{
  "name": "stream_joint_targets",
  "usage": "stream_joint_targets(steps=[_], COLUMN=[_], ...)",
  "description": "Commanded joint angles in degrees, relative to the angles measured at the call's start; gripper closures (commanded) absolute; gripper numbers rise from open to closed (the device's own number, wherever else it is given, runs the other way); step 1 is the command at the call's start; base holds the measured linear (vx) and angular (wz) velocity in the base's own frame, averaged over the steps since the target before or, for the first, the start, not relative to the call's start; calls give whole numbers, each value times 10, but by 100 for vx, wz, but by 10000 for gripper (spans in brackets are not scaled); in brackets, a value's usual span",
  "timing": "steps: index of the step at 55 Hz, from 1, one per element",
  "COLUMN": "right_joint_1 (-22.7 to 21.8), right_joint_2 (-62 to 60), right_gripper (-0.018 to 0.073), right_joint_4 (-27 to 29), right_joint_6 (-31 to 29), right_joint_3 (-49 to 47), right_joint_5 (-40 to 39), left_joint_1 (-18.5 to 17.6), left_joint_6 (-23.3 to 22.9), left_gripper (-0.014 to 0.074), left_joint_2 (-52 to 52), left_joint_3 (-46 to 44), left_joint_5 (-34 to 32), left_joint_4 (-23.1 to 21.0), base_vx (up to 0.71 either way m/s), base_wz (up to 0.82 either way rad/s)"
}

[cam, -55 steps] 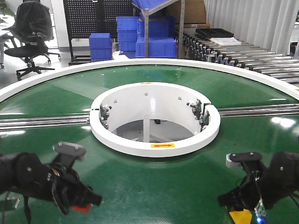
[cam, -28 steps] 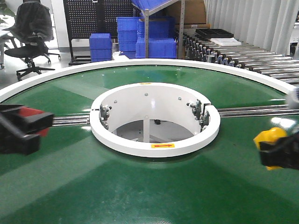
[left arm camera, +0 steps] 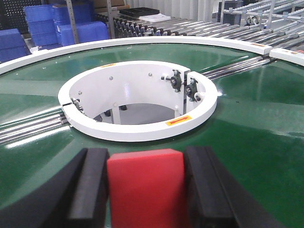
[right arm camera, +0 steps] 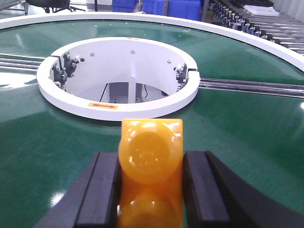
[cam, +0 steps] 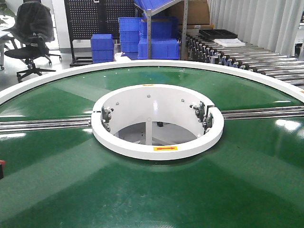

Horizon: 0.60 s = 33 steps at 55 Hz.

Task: Pick red and yellow blocks into blue bin
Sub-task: 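Lift the red cube and yellow brick off the table with both grippers, then drive the base away from the table toward the crate shelves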

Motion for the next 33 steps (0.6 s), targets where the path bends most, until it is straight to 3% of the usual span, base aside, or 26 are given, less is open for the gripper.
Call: stream_joint_targets(steps=[1,33], right_joint_1=[1,1], right_joint_2=[-2,-2], right_gripper=[569,569], right_joint_4=[-2,-2], right_joint_6=[-2,-2], right_joint_3=[-15,-15], right_joint_5=[-38,-37], left_joint_1=[-3,-3], left_joint_6=[-5,-5], left_gripper=[597,596], left_joint_2=[-2,-2], left_joint_3=[-15,-15], left_joint_5=[-42,-42], left_joint_4=[-5,-5], base_vx=[0,0], base_wz=[0,0])
